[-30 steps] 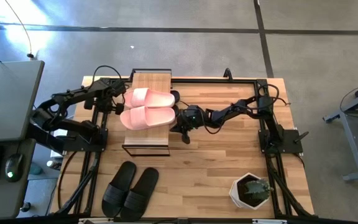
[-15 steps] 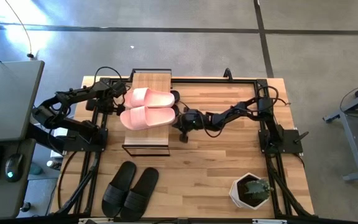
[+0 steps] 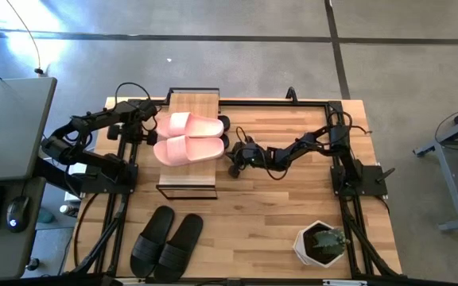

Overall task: Pick and place slides into the shelf
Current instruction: Put the black slide under the shelf

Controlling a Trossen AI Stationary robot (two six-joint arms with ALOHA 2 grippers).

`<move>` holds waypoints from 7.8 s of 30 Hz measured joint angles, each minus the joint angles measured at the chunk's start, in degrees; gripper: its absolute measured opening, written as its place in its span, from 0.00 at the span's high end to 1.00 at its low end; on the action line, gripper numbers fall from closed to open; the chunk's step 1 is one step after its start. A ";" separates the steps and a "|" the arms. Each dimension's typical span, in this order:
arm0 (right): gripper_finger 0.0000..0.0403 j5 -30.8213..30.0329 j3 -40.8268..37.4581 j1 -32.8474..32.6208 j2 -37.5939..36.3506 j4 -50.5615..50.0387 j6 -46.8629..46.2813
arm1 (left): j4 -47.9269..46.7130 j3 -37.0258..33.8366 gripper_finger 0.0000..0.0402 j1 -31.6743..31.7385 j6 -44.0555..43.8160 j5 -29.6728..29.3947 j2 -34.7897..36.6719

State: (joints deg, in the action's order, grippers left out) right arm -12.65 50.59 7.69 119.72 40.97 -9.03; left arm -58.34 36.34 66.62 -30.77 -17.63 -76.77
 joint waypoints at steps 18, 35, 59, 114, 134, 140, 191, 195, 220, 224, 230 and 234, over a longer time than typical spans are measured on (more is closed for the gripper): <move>1.00 1.60 0.01 3.78 4.00 6.46 -9.26 | 2.44 -1.27 1.00 1.26 2.73 3.74 0.04; 1.00 4.79 3.56 3.91 9.14 13.32 -8.96 | 6.00 -1.32 1.00 1.26 2.78 0.86 0.00; 1.00 5.45 3.45 3.93 9.16 11.58 -7.18 | 5.55 -0.87 1.00 1.30 2.13 -1.76 6.01; 1.00 6.89 3.31 4.30 4.73 4.04 -3.96 | 29.08 5.68 1.00 1.28 3.41 61.25 75.56; 1.00 9.85 3.36 4.67 0.92 0.81 -0.98 | 55.02 10.58 1.00 1.28 3.48 55.62 64.58; 1.00 10.17 3.36 4.67 0.92 0.60 0.50 | 54.87 10.51 1.00 1.24 13.33 42.92 52.12; 1.00 17.43 3.45 6.10 0.92 -4.80 1.58 | 44.72 12.15 1.00 -120.26 21.87 -20.26 15.12; 1.00 17.43 3.45 6.09 0.92 -4.94 1.49 | 45.81 14.13 1.00 -122.27 12.24 -16.36 9.58; 1.00 17.63 3.45 6.10 0.92 -5.76 1.54 | -19.18 56.75 1.00 -127.95 -33.22 1.93 -33.87; 1.00 17.64 3.45 6.10 0.92 -5.88 1.55 | -18.46 57.02 1.00 -129.85 -40.07 3.67 -34.01; 1.00 17.65 3.45 6.10 0.92 -5.95 1.50 | -18.60 54.37 1.00 -131.91 -46.92 13.76 -34.03; 1.00 17.64 3.45 6.10 0.92 -5.97 1.53 | -16.59 52.24 0.98 -132.38 -47.67 17.38 -34.03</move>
State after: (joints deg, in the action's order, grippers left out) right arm 4.98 54.04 13.78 120.64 35.00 -7.51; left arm -74.92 88.58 -65.76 -78.43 -0.25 -110.80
